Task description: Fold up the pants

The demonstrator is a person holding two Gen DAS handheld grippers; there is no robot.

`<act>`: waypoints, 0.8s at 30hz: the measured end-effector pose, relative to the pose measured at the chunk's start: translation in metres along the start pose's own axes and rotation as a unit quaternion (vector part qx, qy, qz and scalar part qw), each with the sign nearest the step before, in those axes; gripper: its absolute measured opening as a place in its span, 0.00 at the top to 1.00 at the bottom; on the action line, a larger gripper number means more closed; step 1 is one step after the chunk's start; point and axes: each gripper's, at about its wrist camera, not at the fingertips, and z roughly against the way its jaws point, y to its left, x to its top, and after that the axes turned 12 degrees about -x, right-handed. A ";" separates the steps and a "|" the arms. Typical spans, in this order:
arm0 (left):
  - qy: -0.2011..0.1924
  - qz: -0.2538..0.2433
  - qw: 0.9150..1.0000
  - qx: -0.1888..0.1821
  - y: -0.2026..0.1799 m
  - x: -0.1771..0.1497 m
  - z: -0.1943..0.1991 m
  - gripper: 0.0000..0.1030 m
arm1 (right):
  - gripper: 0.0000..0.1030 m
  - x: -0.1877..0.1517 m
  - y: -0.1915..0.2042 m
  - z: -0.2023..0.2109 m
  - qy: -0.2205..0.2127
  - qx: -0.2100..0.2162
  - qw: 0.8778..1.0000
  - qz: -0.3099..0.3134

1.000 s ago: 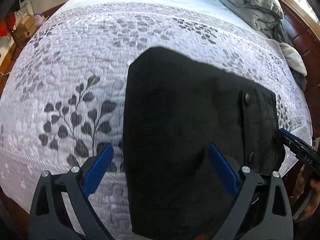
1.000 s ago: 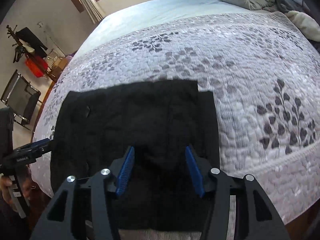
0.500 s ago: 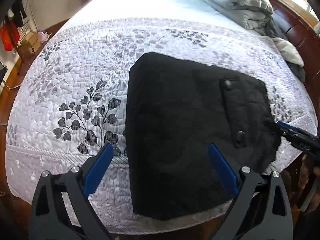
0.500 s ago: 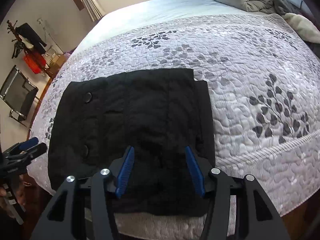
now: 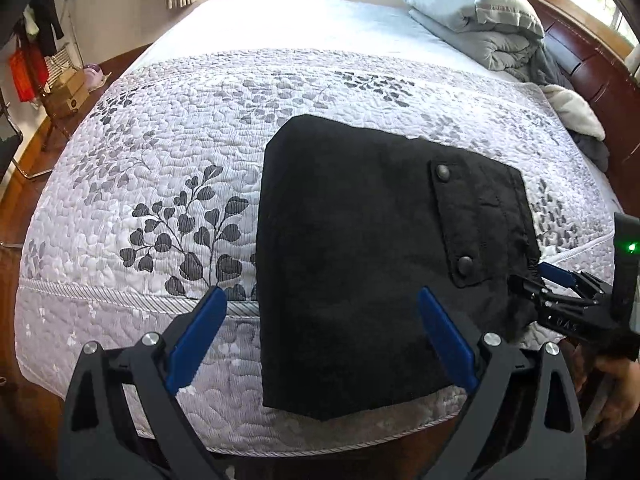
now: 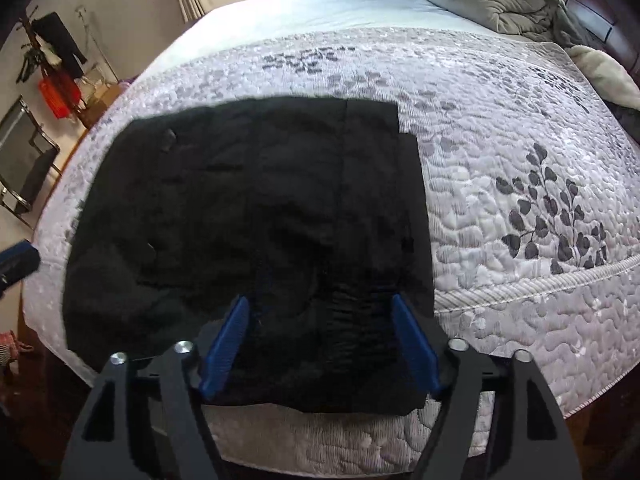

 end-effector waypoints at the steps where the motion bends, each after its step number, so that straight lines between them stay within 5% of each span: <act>1: 0.003 -0.001 1.000 0.002 0.001 -0.001 -0.003 0.07 | 0.24 -0.002 0.001 -0.003 0.000 -0.002 1.000 -0.001; 9: 0.049 0.051 0.997 -0.022 0.050 0.003 -0.028 0.07 | 0.25 0.002 -0.024 0.006 0.010 0.066 0.997 -0.040; 14: 0.067 0.089 0.991 -0.074 0.088 0.013 -0.037 0.07 | 0.22 0.011 -0.050 0.012 0.009 0.071 0.995 -0.065; 19: 0.109 0.122 0.974 -0.160 0.104 0.015 -0.056 0.07 | 0.18 0.021 -0.075 0.000 0.025 0.085 0.992 -0.088; 24: 0.137 0.164 0.955 -0.207 0.118 0.009 -0.075 0.07 | 0.14 0.023 -0.090 -0.024 0.062 0.162 0.978 -0.112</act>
